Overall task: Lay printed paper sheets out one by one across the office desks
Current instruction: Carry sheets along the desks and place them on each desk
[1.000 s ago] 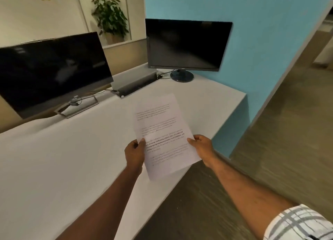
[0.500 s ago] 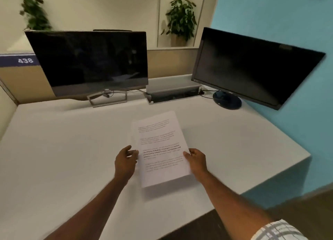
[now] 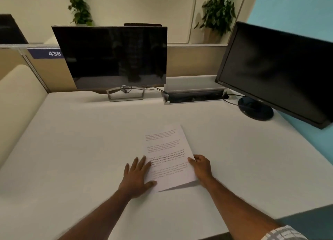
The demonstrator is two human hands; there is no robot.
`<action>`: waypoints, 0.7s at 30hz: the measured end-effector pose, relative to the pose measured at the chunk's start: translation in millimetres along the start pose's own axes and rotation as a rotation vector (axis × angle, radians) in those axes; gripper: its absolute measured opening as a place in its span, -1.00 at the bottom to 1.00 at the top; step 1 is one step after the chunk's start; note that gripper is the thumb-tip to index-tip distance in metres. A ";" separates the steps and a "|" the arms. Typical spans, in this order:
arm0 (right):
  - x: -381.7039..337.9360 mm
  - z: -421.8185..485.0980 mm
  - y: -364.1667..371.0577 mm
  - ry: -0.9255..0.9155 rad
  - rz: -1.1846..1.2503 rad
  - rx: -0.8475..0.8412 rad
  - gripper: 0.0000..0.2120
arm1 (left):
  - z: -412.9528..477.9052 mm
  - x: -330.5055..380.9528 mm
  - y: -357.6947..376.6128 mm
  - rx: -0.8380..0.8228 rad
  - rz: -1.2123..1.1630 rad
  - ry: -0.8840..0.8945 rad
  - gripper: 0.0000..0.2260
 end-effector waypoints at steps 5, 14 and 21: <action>1.9 0.5 -8.8 -0.119 -0.311 0.043 -0.64 | 5.4 -6.2 -2.7 -0.026 0.050 0.028 -0.06; 8.2 -11.4 6.7 -0.492 -0.915 -0.266 -0.09 | 2.6 -6.6 -6.6 -0.061 0.026 0.024 -0.19; -1.6 -7.9 6.3 -0.479 -0.914 -0.278 -0.33 | 4.0 -8.1 -15.5 -0.053 0.004 0.041 -0.10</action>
Point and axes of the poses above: each hand's wrist, its own z-axis towards the middle knuckle, its own y-axis out of the palm, x = y × z, the point moved 5 cm from there along z, towards the middle knuckle, and after that the axes turned 1 degree about -z, right-handed, at the moved point
